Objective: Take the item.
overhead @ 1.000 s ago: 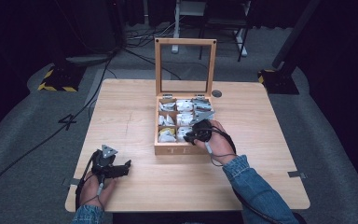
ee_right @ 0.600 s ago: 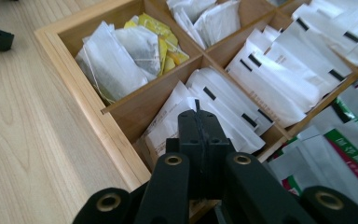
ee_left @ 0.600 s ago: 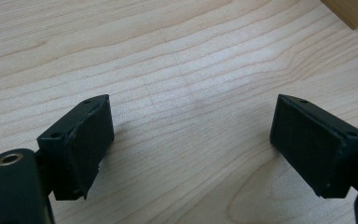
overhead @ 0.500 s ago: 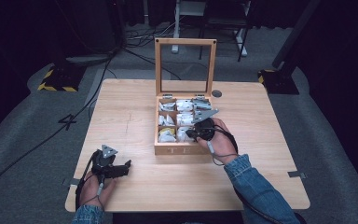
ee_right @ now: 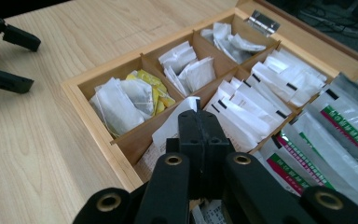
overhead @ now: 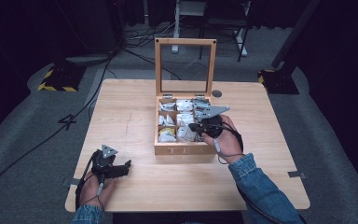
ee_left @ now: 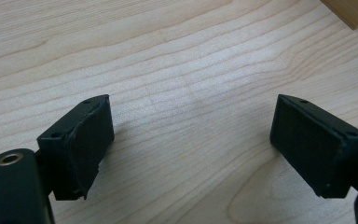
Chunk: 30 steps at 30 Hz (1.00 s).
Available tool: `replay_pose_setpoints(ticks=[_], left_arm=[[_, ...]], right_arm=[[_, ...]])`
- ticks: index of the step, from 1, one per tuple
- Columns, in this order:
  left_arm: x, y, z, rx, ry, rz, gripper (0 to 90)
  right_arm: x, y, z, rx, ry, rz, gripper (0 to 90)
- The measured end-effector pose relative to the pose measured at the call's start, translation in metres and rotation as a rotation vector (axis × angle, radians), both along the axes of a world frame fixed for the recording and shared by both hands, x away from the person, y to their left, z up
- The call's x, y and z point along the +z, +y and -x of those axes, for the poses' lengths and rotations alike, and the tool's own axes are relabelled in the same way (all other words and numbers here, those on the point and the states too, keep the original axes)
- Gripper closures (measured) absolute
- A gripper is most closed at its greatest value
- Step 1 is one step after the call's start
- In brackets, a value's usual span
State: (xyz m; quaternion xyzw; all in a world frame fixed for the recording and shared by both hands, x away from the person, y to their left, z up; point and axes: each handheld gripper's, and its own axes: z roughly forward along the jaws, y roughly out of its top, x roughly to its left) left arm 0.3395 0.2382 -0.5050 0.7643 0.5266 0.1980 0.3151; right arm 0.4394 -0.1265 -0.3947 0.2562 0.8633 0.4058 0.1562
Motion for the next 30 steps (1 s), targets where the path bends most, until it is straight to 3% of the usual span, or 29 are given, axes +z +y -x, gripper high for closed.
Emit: replay_pose_setpoints(ticks=[14, 23, 30], left_arm=[[0.000, 0.000, 0.000, 0.000, 0.000, 0.001, 13.7], [0.000, 0.000, 0.000, 0.000, 0.000, 0.001, 13.7], [0.000, 0.000, 0.000, 0.000, 0.001, 0.001, 13.7]], right_arm=[[0.020, -0.026, 0.028, -0.001, -0.029, -0.133, 90.0], [0.027, -0.044, 0.045, 0.000, -0.052, -0.180, 90.0], [0.035, -0.065, 0.052, -0.034, -0.070, -0.204, 90.0]])
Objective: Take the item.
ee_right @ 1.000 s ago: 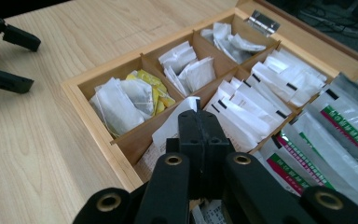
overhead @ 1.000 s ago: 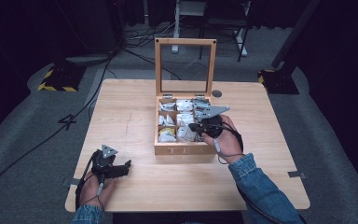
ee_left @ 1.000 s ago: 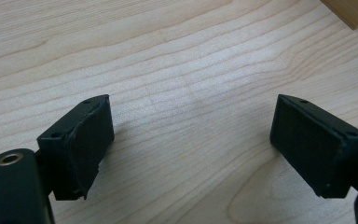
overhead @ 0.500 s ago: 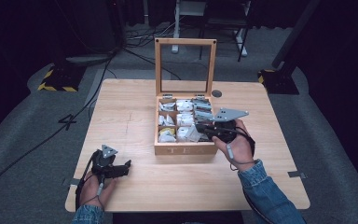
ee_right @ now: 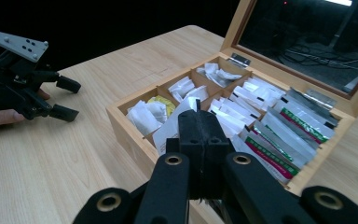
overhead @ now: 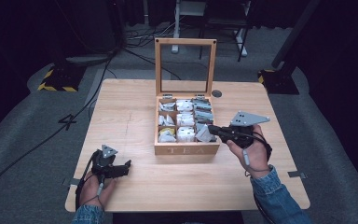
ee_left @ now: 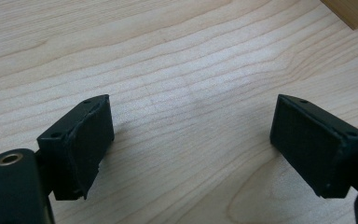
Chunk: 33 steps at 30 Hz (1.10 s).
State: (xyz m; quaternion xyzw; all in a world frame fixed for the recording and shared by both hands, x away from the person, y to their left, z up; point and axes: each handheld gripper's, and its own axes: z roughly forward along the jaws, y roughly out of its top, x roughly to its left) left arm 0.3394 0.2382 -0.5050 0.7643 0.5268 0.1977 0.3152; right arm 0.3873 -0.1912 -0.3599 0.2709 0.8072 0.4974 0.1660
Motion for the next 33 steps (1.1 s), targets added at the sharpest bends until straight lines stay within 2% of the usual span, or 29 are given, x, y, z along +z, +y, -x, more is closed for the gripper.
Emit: replay_pose_setpoints(ticks=[6, 14, 18, 26, 33], left_arm=[[0.000, 0.000, -0.001, -0.001, -0.001, -0.002, 13.7], [0.000, 0.000, -0.003, 0.001, 0.001, -0.006, 13.6], [0.000, 0.000, -0.003, 0.001, 0.002, -0.006, 13.7], [0.000, 0.000, -0.002, 0.001, 0.002, -0.004, 13.6], [0.000, 0.000, -0.003, 0.001, 0.001, -0.006, 13.6]], right_arm=[[0.002, -0.013, 0.001, -0.031, 0.002, -0.010, 90.0], [0.004, -0.045, 0.000, -0.112, -0.001, -0.028, 90.0], [0.003, -0.054, -0.001, -0.136, -0.013, -0.018, 90.0], [-0.002, -0.081, -0.007, -0.213, -0.003, -0.003, 90.0], [-0.008, -0.097, -0.012, -0.266, 0.004, 0.007, 90.0]])
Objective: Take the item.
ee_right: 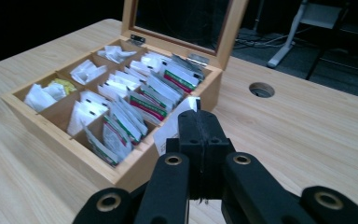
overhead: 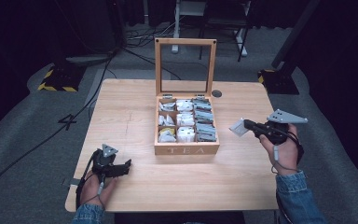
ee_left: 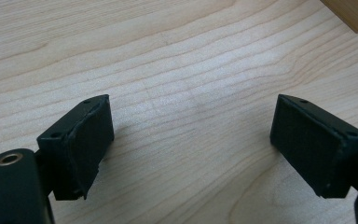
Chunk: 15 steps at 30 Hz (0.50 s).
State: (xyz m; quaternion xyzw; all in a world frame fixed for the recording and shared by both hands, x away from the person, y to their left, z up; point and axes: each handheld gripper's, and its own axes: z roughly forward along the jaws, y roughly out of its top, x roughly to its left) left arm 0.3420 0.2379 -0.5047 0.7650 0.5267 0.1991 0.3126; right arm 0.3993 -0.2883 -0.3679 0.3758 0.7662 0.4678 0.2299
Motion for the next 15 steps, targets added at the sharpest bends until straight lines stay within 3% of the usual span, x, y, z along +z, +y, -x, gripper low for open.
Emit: replay_pose_setpoints(ticks=[15], left_arm=[[0.000, 0.000, 0.000, 0.000, 0.000, 0.000, 13.6]], right_arm=[[-0.021, -0.015, -0.015, -0.062, 0.048, 0.044, 90.0]])
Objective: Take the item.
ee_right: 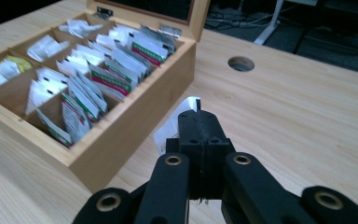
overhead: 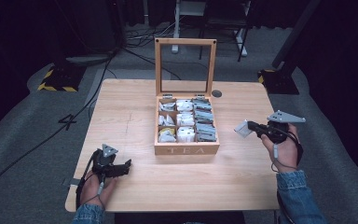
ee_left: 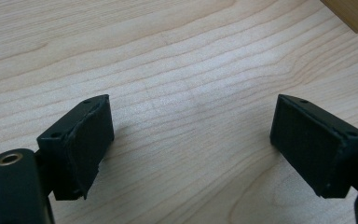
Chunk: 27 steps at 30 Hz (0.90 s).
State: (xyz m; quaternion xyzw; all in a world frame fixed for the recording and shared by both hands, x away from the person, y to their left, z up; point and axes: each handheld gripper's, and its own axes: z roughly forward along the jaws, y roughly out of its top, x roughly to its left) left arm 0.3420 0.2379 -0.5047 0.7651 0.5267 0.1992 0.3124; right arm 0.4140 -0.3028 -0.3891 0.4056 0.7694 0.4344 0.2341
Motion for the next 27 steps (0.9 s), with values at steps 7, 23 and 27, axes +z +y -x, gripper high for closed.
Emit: replay_pose_setpoints(ticks=[7, 23, 27], left_arm=[[0.000, 0.000, 0.000, 0.000, 0.000, 0.000, 13.7], [0.000, 0.000, 0.000, 0.000, 0.000, 0.001, 13.6], [0.000, 0.000, 0.000, 0.000, 0.000, 0.000, 13.6]], right_arm=[[-0.023, -0.004, -0.011, -0.025, 0.071, 0.026, 90.0], [-0.049, -0.011, -0.023, -0.062, 0.185, 0.050, 90.0], [-0.052, -0.013, -0.024, -0.074, 0.196, 0.052, 90.0]])
